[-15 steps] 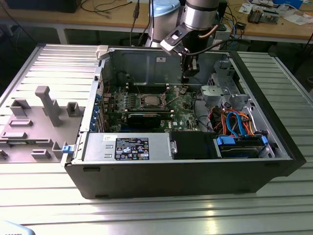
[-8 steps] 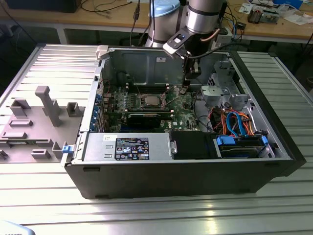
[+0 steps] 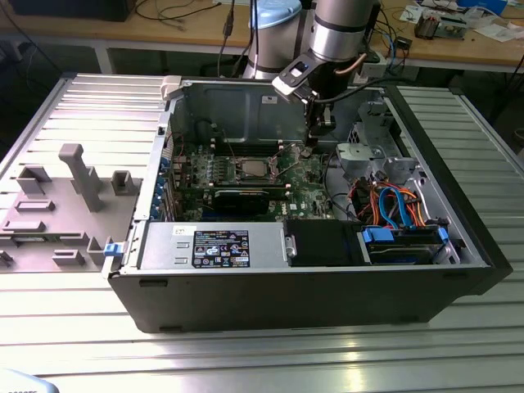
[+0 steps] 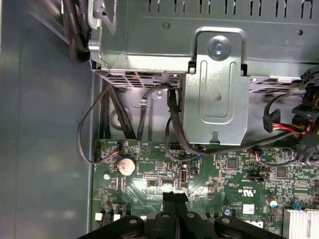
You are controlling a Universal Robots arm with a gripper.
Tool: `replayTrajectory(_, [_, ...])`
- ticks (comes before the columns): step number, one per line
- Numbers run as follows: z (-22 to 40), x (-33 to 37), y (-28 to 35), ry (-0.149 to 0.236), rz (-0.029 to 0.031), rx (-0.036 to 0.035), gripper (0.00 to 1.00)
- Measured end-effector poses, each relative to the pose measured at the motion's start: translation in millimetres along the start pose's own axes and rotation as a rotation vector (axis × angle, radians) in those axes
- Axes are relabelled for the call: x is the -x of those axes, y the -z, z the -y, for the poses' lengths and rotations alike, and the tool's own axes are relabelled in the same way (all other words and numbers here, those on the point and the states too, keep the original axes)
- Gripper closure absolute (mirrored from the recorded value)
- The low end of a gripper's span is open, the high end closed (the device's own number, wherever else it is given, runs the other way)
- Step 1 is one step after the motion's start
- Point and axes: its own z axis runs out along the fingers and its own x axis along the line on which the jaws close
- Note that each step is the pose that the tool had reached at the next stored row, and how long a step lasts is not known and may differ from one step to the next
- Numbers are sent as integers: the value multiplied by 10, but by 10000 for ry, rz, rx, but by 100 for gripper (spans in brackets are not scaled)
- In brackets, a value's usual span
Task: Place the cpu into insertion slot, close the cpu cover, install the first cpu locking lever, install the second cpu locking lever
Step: 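Install the second cpu locking lever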
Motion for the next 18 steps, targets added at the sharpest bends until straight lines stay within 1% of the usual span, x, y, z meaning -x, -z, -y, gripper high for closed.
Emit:
replayTrajectory(6, [-1, 0, -47, 0, 1, -5, 89])
replayTrajectory(18, [8, -1, -55, 0, 0, -5, 89])
